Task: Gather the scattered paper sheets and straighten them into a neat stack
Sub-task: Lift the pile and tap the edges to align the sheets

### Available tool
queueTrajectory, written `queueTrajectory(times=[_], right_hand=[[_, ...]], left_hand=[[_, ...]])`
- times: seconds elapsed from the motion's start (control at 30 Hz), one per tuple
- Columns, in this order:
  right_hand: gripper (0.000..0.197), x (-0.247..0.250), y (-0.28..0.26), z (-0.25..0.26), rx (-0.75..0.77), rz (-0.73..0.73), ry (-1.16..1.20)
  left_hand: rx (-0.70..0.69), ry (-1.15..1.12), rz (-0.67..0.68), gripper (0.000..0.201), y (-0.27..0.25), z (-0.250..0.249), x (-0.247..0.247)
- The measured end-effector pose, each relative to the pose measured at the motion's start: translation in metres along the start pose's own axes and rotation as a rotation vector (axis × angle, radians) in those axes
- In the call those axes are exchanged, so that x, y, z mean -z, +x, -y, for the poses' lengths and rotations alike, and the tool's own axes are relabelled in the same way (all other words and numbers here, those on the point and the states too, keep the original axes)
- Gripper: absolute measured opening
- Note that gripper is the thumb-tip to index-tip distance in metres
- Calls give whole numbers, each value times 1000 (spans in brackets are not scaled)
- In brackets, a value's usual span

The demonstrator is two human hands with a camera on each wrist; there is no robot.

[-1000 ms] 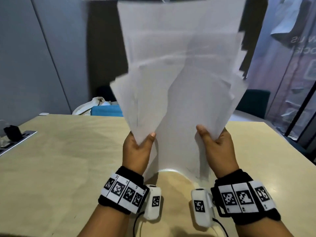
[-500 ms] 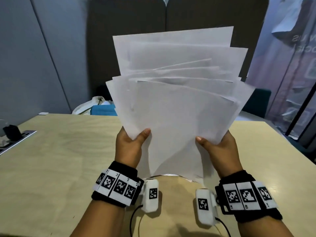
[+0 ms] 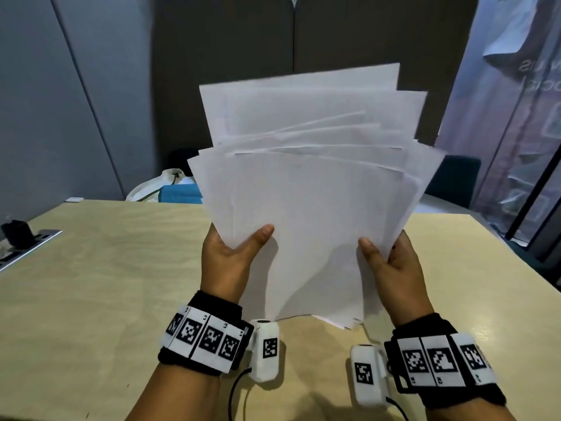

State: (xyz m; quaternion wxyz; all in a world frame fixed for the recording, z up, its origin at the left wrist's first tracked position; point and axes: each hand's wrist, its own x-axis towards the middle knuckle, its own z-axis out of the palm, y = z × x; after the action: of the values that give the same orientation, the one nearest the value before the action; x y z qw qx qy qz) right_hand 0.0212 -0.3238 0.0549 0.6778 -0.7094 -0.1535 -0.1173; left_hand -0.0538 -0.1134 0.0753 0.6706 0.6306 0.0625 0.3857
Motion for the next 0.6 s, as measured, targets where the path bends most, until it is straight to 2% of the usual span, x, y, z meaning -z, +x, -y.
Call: queueTrajectory(times=[0.13, 0.27, 0.37, 0.47, 0.6], right_hand=[[35, -3, -2, 0, -8, 24, 10], [32, -9, -4, 6, 24, 34, 19], [49, -7, -3, 2, -4, 13, 79], [41, -8, -3, -2, -5, 48, 57], [30, -13, -4, 8, 53, -4, 82]], left_hand=[[47, -20, -16, 70, -4, 7, 3], [51, -15, -11, 75, -4, 6, 3], [66, -20, -51, 84, 2, 7, 8], [87, -26, -23, 79, 0, 10, 6], [-6, 18, -44, 59, 1, 4, -1]])
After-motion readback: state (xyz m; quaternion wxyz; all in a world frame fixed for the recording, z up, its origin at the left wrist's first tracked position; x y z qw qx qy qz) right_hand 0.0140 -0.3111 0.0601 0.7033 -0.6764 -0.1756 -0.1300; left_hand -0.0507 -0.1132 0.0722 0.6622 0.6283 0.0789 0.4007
